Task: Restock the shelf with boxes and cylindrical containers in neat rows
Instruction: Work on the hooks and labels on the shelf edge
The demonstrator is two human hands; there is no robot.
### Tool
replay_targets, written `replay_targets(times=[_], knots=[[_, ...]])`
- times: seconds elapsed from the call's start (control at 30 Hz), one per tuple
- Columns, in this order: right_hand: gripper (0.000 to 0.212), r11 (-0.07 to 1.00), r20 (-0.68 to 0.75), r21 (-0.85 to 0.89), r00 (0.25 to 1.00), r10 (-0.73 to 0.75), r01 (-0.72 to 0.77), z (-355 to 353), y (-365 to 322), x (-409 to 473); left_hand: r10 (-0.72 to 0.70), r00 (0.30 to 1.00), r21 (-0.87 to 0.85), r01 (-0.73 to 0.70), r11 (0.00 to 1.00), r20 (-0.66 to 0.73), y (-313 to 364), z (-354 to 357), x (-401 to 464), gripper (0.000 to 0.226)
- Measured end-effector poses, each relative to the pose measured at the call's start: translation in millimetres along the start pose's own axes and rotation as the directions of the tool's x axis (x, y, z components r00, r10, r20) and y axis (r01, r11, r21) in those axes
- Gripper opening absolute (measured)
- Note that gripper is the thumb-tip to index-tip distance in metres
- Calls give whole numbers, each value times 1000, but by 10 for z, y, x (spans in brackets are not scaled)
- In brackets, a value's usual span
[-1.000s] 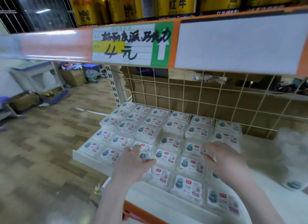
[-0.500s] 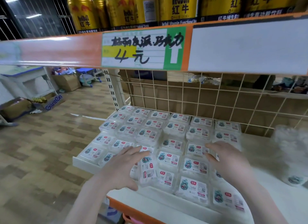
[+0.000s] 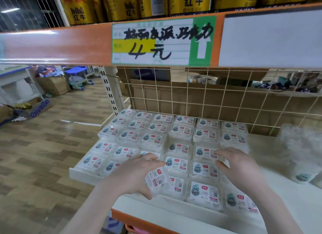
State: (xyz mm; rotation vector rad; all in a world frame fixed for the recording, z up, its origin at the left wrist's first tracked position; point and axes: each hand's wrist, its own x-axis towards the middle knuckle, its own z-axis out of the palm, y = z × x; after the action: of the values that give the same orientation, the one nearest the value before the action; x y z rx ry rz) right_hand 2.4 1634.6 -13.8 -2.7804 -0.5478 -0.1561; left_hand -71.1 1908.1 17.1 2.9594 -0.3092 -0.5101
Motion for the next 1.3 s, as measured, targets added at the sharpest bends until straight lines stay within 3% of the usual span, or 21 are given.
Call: replay_targets(times=[0.4, 0.73, 0.93, 1.03, 1.13, 1.3], knots=[[35, 1000, -15, 1, 1000, -21, 21, -23, -11, -11, 185, 982, 174, -177, 969, -35, 74, -16, 49, 77], [29, 1000, -80, 0, 997, 23, -23, 85, 48, -115, 137, 970, 182, -101, 978, -199, 199, -113, 141, 74], [37, 997, -171, -51, 983, -62, 54, 112, 102, -194, 110, 935, 224, -34, 974, -336, 305, -225, 399, 68], [34, 998, -167, -25, 984, -58, 55, 148, 146, -202, 86, 938, 258, 4, 966, -337, 353, -251, 547, 66], [11, 999, -168, 7, 985, -40, 42, 196, 194, -196, 57, 949, 262, 28, 965, -311, 396, -265, 688, 61], [17, 999, -81, -21, 996, 43, -45, 145, 171, -231, 35, 960, 248, 37, 968, -277, 449, -279, 871, 55]])
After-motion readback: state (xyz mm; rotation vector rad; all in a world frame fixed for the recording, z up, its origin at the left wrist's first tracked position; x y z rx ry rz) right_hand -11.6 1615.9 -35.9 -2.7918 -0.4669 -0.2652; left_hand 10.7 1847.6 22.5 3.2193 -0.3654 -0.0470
